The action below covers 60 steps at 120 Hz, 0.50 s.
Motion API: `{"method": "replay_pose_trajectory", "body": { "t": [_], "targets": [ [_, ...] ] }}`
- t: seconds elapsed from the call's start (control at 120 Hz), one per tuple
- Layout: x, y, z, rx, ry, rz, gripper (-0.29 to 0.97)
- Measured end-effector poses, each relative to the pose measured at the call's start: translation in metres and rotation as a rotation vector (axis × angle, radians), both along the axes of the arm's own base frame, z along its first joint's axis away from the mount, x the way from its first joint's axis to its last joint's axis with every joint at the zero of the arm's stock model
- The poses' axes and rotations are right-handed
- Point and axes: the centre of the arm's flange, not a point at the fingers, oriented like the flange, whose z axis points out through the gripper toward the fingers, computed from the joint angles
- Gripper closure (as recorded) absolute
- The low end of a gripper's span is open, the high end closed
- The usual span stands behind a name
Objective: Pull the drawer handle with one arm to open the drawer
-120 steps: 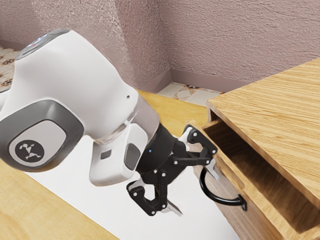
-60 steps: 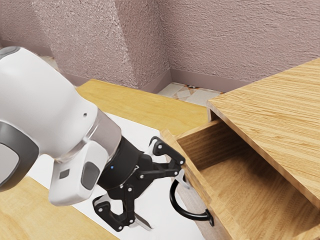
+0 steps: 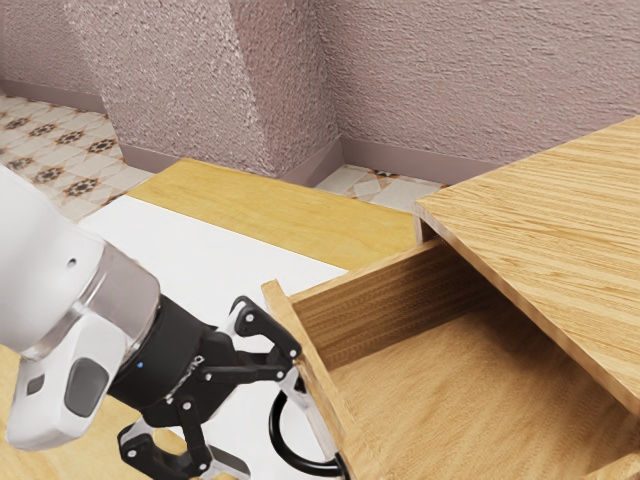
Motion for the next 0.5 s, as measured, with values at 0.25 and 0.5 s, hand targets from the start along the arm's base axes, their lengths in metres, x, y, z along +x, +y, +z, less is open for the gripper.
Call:
{"method": "replay_pose_trajectory", "body": {
  "t": [0.25,0.5],
  "targets": [
    [-0.024,0.012,-0.007,-0.002,0.001,0.005,-0.01],
    [-0.039,0.027,-0.003,-0.022,-0.003,0.014,0.25]
  ]
}}
